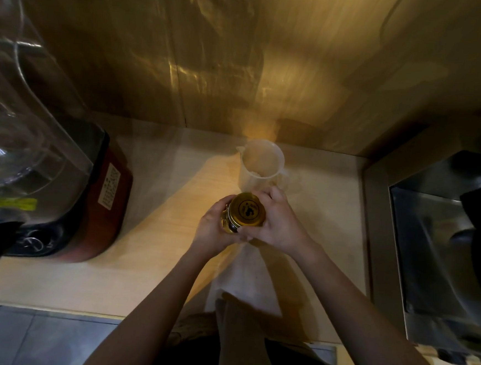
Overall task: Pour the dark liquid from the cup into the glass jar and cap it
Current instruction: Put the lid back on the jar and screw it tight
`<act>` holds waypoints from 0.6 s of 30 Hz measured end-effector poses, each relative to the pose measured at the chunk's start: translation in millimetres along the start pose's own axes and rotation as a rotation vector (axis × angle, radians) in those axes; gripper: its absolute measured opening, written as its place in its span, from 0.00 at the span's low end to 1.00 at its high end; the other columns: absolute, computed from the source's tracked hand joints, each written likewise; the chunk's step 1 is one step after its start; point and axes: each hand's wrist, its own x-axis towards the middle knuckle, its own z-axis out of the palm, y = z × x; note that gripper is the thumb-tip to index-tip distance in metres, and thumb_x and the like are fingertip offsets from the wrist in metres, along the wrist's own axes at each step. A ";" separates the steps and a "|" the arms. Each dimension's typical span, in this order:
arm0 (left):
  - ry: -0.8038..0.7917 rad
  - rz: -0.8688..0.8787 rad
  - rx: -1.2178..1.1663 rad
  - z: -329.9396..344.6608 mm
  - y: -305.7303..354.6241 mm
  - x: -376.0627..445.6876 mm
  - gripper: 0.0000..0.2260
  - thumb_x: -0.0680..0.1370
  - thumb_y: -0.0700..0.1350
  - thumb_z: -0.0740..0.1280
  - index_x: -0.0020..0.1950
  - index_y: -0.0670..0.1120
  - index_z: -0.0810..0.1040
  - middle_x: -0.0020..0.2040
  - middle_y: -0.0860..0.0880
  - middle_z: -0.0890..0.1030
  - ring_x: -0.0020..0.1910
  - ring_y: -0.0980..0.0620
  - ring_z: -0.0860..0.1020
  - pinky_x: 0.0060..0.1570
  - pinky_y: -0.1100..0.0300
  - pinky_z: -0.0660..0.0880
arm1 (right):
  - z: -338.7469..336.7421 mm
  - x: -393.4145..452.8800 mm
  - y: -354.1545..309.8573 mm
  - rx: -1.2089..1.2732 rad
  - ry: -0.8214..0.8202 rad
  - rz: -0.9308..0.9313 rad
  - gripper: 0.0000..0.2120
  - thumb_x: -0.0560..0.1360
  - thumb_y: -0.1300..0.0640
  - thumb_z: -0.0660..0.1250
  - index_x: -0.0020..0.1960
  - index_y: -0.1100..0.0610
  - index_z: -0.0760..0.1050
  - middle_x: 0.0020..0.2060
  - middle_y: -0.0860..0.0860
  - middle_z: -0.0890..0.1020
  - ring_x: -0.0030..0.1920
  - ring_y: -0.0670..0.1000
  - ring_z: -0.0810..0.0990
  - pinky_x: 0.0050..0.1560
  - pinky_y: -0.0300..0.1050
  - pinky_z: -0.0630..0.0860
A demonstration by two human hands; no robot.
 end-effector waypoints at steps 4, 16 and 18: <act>-0.036 0.026 -0.021 -3.9 4.0 1.1 0.41 0.55 0.58 0.74 0.66 0.50 0.68 0.60 0.53 0.76 0.58 0.56 0.73 0.52 0.76 0.66 | 8.1 -3.8 1.9 0.064 0.032 0.056 0.37 0.65 0.51 0.77 0.70 0.58 0.66 0.57 0.55 0.68 0.63 0.52 0.63 0.62 0.39 0.63; -0.362 -0.187 0.162 -53.7 64.2 12.1 0.46 0.64 0.60 0.72 0.75 0.48 0.52 0.76 0.46 0.58 0.73 0.46 0.60 0.65 0.56 0.63 | -16.3 -13.8 -8.7 0.554 0.240 0.408 0.25 0.74 0.58 0.69 0.69 0.60 0.67 0.61 0.54 0.74 0.60 0.53 0.73 0.59 0.45 0.73; -0.375 -0.153 0.139 -77.9 94.6 17.0 0.31 0.72 0.56 0.65 0.71 0.46 0.62 0.71 0.44 0.68 0.65 0.48 0.70 0.59 0.59 0.68 | -47.4 -18.5 -21.8 0.751 0.314 0.412 0.16 0.76 0.62 0.66 0.63 0.60 0.72 0.52 0.52 0.77 0.52 0.50 0.76 0.47 0.35 0.74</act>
